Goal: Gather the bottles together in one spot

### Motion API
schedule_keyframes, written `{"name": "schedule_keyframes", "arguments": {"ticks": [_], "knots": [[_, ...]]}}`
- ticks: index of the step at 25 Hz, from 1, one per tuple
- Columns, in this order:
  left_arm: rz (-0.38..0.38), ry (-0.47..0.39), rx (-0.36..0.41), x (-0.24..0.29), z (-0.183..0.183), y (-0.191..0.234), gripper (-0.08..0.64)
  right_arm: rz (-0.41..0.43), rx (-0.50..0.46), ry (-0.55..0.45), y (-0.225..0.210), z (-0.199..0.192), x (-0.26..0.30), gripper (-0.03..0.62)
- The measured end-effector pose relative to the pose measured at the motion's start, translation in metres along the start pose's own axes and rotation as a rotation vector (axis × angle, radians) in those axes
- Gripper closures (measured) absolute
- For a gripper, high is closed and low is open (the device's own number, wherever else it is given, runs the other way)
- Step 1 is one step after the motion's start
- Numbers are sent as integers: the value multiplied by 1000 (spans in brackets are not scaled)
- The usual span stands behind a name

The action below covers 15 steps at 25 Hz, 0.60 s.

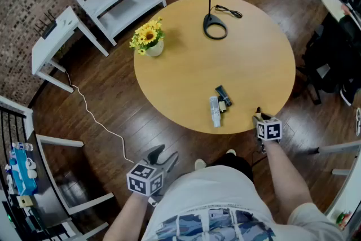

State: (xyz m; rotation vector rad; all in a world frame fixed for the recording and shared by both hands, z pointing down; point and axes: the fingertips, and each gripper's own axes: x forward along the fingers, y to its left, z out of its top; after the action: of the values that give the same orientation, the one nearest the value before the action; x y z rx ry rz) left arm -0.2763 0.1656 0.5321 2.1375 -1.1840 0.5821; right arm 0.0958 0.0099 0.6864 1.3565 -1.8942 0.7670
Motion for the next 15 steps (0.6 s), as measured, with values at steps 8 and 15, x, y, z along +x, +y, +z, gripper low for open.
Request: {"name": "schedule_keyframes", "arguments": {"ticks": [8, 15], "knots": [[-25, -21, -4, 9, 11, -20, 348, -16, 27, -44, -19, 11, -18, 434], [-225, -80, -32, 42, 67, -65, 348, 86, -107, -252, 33, 66, -100, 436]]}}
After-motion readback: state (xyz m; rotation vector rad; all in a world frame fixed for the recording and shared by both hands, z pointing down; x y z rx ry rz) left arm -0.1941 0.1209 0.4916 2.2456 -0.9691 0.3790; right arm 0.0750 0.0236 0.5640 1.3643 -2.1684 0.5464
